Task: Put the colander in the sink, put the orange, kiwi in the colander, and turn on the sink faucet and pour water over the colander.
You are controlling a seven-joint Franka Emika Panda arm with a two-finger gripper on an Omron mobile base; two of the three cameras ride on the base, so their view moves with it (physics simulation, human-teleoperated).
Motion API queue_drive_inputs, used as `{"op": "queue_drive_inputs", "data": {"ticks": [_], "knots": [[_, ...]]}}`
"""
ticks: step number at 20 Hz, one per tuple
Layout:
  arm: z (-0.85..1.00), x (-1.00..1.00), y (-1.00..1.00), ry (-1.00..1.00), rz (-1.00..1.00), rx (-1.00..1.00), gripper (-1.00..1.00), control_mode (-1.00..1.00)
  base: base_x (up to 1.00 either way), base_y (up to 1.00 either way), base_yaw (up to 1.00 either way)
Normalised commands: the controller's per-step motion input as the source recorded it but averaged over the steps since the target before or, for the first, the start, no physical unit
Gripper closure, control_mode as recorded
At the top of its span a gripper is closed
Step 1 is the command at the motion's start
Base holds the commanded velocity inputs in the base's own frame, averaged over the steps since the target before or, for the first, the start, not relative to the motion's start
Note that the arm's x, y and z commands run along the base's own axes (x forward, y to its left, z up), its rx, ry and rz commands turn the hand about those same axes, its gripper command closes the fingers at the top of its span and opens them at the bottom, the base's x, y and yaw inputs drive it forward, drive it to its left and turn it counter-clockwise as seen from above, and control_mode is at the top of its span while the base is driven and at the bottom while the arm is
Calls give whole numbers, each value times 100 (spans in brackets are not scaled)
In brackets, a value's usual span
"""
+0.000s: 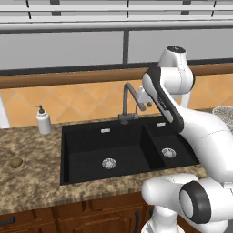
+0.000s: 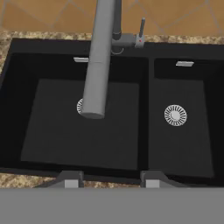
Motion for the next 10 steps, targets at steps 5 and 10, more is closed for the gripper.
{"op": "queue_drive_inputs", "data": {"ticks": [5,10], "knots": [[-2,-24,-33,0,-4,0,-100,-100,0,0,0],[-8,-41,-70,0,-8,0,-100,-100,0,0,0]]}}
